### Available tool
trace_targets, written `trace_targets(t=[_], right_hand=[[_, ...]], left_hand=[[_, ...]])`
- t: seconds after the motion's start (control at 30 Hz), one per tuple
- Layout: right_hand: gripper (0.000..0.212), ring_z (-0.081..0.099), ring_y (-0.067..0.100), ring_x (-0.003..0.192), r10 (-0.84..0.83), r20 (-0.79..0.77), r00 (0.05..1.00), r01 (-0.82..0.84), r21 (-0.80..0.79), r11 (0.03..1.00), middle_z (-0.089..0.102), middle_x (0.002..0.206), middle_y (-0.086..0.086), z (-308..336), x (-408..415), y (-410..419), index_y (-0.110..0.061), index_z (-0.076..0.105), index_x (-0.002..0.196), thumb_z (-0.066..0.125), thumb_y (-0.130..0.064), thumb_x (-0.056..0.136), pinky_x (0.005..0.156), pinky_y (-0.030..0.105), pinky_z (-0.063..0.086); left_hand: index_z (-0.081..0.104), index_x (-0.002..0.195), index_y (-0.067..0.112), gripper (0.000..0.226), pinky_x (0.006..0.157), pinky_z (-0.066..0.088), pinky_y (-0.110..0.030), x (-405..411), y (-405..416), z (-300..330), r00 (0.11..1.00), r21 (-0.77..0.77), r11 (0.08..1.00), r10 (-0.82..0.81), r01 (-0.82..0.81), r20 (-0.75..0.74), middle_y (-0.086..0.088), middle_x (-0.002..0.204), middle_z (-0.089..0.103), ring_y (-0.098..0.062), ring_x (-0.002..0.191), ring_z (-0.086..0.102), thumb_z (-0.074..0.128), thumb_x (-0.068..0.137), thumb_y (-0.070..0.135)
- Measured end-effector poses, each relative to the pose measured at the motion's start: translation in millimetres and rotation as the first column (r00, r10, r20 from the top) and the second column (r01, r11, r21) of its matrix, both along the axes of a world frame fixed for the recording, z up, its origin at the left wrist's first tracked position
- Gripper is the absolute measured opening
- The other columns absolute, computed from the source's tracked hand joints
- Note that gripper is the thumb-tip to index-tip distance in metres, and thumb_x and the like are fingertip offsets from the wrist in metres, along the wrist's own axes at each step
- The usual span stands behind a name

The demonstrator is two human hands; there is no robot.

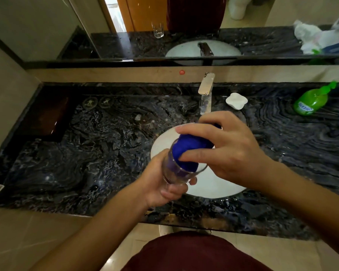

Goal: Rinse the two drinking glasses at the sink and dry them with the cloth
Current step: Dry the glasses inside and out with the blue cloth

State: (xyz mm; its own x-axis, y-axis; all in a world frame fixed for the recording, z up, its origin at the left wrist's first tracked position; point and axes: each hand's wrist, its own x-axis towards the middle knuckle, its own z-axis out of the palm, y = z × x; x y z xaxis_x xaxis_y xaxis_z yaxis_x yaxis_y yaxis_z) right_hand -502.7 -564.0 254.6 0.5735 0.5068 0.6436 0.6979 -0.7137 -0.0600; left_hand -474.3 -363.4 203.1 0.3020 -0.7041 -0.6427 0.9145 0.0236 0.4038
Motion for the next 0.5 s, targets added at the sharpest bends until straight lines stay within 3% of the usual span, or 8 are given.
trace_targets(t=[0.13, 0.2, 0.27, 0.37, 0.43, 0.5], right_hand=[[0.03, 0.057, 0.03, 0.083, -0.268, -0.186, 0.945, 0.249, -0.12, 0.961, 0.068, 0.111, 0.012, -7, -3, 1, -0.026, 0.071, 0.123, 0.053, -0.021, 0.1, 0.066, 0.032, 0.041], [0.039, 0.06, 0.029, 0.071, -0.36, -0.337, 0.87, 0.305, -0.205, 0.93, 0.064, 0.097, 0.008, -13, -5, 5, -0.03, 0.06, 0.132, 0.038, -0.04, 0.101, 0.054, 0.033, 0.047], [0.042, 0.063, 0.028, 0.072, -0.369, -0.565, 0.738, 0.273, -0.25, 0.929, 0.065, 0.094, 0.001, -18, -3, 10, -0.037, 0.049, 0.138, 0.03, -0.048, 0.102, 0.057, 0.04, 0.052], [0.043, 0.067, 0.021, 0.087, -0.141, -0.916, 0.374, 0.295, -0.027, 0.955, 0.072, 0.102, -0.003, -29, 7, 14, -0.033, 0.056, 0.139, 0.046, -0.046, 0.1, 0.08, 0.045, 0.054], [0.046, 0.068, 0.017, 0.092, 0.063, -0.969, 0.238, 0.36, 0.149, 0.921, 0.073, 0.115, -0.001, -29, 9, 18, -0.029, 0.063, 0.135, 0.052, -0.047, 0.094, 0.089, 0.041, 0.054], [0.031, 0.071, 0.023, 0.089, 0.364, -0.926, 0.104, 0.438, 0.371, 0.819, 0.076, 0.11, 0.001, -28, 6, 20, -0.026, 0.069, 0.125, 0.057, -0.038, 0.1, 0.085, 0.037, 0.055]], left_hand=[[0.063, 0.088, 0.006, 0.048, 0.033, 0.015, -0.012, 11, -1, 4, 0.983, 0.083, 0.986, 0.134, -0.145, 0.125, -0.019, 0.072, 0.056, -0.013, 0.031, 0.037, 0.04, 0.095, 0.047], [0.056, 0.098, 0.006, 0.044, 0.035, 0.014, -0.012, 19, 0, 3, 0.94, 0.195, 0.944, 0.211, -0.267, 0.267, -0.015, 0.065, 0.054, -0.014, 0.031, 0.036, 0.036, 0.1, 0.044], [0.055, 0.096, 0.009, 0.041, 0.034, 0.021, -0.013, 24, -1, 2, 0.878, 0.309, 0.883, 0.198, -0.353, 0.437, -0.008, 0.06, 0.055, -0.015, 0.035, 0.041, 0.039, 0.102, 0.046], [0.064, 0.085, 0.02, 0.029, 0.047, 0.043, -0.023, 22, -6, 5, 0.726, 0.43, 0.784, 0.038, -0.448, 0.687, -0.002, 0.071, 0.063, -0.019, 0.061, 0.057, 0.046, 0.101, 0.037], [0.065, 0.084, 0.016, 0.03, 0.053, 0.045, -0.031, 18, -5, 7, 0.562, 0.36, 0.785, -0.018, -0.504, 0.827, -0.002, 0.075, 0.063, -0.021, 0.068, 0.059, 0.044, 0.099, 0.032], [0.067, 0.088, 0.01, 0.033, 0.06, 0.047, -0.031, 19, 1, 9, 0.375, 0.229, 0.815, -0.016, -0.533, 0.927, -0.002, 0.077, 0.065, -0.017, 0.069, 0.059, 0.042, 0.097, 0.03]])
